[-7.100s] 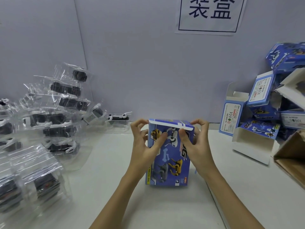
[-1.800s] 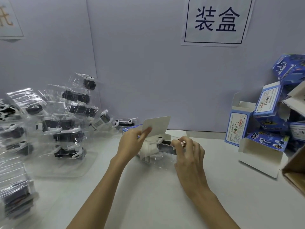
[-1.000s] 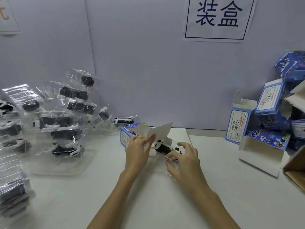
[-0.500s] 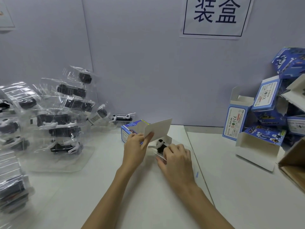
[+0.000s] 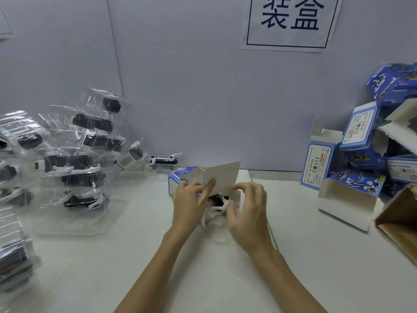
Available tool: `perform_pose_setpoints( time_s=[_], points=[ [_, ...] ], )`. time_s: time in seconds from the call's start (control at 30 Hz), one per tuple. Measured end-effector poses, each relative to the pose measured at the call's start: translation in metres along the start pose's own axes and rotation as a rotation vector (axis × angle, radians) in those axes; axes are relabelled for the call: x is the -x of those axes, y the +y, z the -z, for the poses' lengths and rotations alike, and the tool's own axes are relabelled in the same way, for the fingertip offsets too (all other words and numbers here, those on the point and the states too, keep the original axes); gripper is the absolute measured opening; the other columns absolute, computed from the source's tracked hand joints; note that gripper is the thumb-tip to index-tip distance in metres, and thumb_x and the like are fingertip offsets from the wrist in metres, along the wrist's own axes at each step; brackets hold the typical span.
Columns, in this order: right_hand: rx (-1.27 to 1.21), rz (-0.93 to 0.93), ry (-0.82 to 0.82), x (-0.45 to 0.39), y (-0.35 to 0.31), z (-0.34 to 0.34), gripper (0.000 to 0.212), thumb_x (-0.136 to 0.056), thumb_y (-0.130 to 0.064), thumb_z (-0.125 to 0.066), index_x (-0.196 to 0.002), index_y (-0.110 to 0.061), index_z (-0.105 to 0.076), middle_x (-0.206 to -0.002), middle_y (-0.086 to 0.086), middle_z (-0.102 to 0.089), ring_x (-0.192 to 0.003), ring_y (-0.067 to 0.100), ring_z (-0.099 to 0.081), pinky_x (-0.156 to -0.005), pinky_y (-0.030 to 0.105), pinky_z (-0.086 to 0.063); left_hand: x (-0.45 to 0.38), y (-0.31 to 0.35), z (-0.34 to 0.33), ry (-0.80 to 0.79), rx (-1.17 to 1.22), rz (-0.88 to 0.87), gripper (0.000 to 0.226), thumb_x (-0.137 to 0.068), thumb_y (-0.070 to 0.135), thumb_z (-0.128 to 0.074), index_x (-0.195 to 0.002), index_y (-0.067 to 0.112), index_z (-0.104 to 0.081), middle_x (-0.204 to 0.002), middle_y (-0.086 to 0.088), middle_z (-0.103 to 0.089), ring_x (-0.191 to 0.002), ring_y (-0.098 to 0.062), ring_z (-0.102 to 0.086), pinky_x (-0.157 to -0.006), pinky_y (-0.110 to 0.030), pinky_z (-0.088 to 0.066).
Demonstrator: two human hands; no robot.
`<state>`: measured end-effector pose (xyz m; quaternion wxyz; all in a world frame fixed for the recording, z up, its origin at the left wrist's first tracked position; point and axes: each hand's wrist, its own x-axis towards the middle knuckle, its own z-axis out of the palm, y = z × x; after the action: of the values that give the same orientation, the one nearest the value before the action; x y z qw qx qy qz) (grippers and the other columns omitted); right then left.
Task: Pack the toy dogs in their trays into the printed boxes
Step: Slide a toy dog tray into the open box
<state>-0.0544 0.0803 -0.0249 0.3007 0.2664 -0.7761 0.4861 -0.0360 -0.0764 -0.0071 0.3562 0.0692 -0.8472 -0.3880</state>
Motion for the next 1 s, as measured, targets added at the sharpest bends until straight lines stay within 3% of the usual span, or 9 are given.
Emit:
perform_pose_setpoints(
  time_s=[0.17,0.23,0.37,0.47,0.53,0.67,0.8,0.9,1.0],
  points=[
    [0.029,-0.272,-0.107,-0.001,0.002,0.0,0.016,-0.098,-0.024,-0.068,-0.093,-0.019,-0.054,-0.074,-0.008,-0.061,-0.069,0.005,-0.059,-0.064,0.029,-0.04,0.003,0.001,0.004,0.038,0.154,0.034,0.069,-0.093,0.06,-0.048,-0.063,0.001,-0.065,-0.065,-0.004,-0.061,-0.088,-0.025,-0.046,-0.088,-0.045,-0.044],
    [-0.159,-0.237,-0.2,0.001,0.0,-0.001,0.01,-0.102,-0.02,-0.064,-0.108,-0.019,-0.056,-0.096,-0.01,-0.068,-0.089,0.002,-0.066,-0.077,0.024,-0.048,0.004,0.01,0.004,0.048,0.178,0.048,0.063,-0.093,0.058,-0.052,-0.05,0.012,-0.045,-0.054,0.006,-0.047,-0.084,-0.025,-0.044,-0.088,-0.047,-0.042],
    [-0.309,-0.214,-0.444,0.007,-0.004,-0.007,0.048,-0.097,-0.048,-0.061,-0.14,-0.035,-0.042,-0.135,-0.02,-0.06,-0.126,-0.003,-0.056,-0.099,0.01,-0.042,0.008,0.022,0.005,0.056,0.285,0.09,0.062,-0.094,0.056,-0.052,-0.044,0.024,-0.036,-0.052,0.012,-0.042,-0.093,-0.029,-0.048,-0.088,-0.041,-0.042],
    [-0.364,-0.225,-0.359,0.01,-0.005,-0.01,0.073,-0.085,-0.062,-0.067,-0.146,-0.031,-0.041,-0.144,-0.02,-0.056,-0.136,-0.003,-0.05,-0.107,0.012,-0.039,0.008,0.026,0.008,0.032,0.224,0.119,0.062,-0.099,0.063,-0.038,-0.048,0.028,-0.044,-0.06,0.013,-0.049,-0.095,-0.026,-0.049,-0.09,-0.03,-0.036],
    [-0.451,-0.251,-0.319,0.006,-0.007,-0.011,0.076,-0.082,-0.06,-0.075,-0.146,-0.033,-0.044,-0.144,-0.024,-0.057,-0.137,-0.004,-0.05,-0.109,0.016,-0.042,0.008,0.031,0.008,-0.056,0.377,0.186,0.068,-0.103,0.07,-0.024,-0.078,0.027,-0.071,-0.088,0.007,-0.067,-0.106,-0.02,-0.058,-0.096,-0.027,-0.04],
    [-0.575,-0.482,-0.147,-0.001,-0.005,-0.017,0.047,-0.091,-0.029,-0.081,-0.134,-0.025,-0.063,-0.127,-0.011,-0.073,-0.122,0.01,-0.067,-0.104,0.036,-0.053,0.016,0.04,0.005,-0.343,0.609,0.266,0.089,-0.095,0.076,-0.009,-0.101,0.03,-0.085,-0.117,0.011,-0.077,-0.112,0.013,-0.06,-0.097,-0.011,-0.034],
    [-0.518,-0.639,0.053,-0.006,0.005,-0.016,0.021,-0.098,-0.017,-0.073,-0.118,-0.019,-0.069,-0.11,-0.003,-0.078,-0.104,0.013,-0.074,-0.087,0.031,-0.059,0.021,0.046,-0.005,-0.421,0.494,0.204,0.069,-0.102,0.072,-0.016,-0.112,0.042,-0.078,-0.112,0.02,-0.077,-0.1,0.008,-0.068,-0.087,-0.021,-0.044],
    [-0.565,-0.653,0.118,-0.012,0.007,-0.01,0.013,-0.1,-0.009,-0.068,-0.111,-0.014,-0.072,-0.103,-0.001,-0.079,-0.091,0.012,-0.075,-0.078,0.028,-0.057,0.017,0.039,0.004,-0.216,0.346,-0.017,0.018,-0.107,0.029,-0.057,-0.118,0.033,-0.071,-0.109,0.016,-0.077,-0.093,-0.004,-0.072,-0.079,-0.027,-0.051],
    [-0.58,-0.57,0.156,-0.024,0.007,0.006,0.006,-0.103,-0.01,-0.064,-0.103,-0.009,-0.07,-0.092,-0.002,-0.078,-0.079,0.007,-0.071,-0.071,0.025,-0.052,0.004,0.018,0.026,0.172,-0.244,-0.325,0.037,-0.094,0.034,-0.077,-0.128,0.024,-0.069,-0.127,0.005,-0.068,-0.118,-0.021,-0.059,-0.099,-0.04,-0.045]
  ],
)
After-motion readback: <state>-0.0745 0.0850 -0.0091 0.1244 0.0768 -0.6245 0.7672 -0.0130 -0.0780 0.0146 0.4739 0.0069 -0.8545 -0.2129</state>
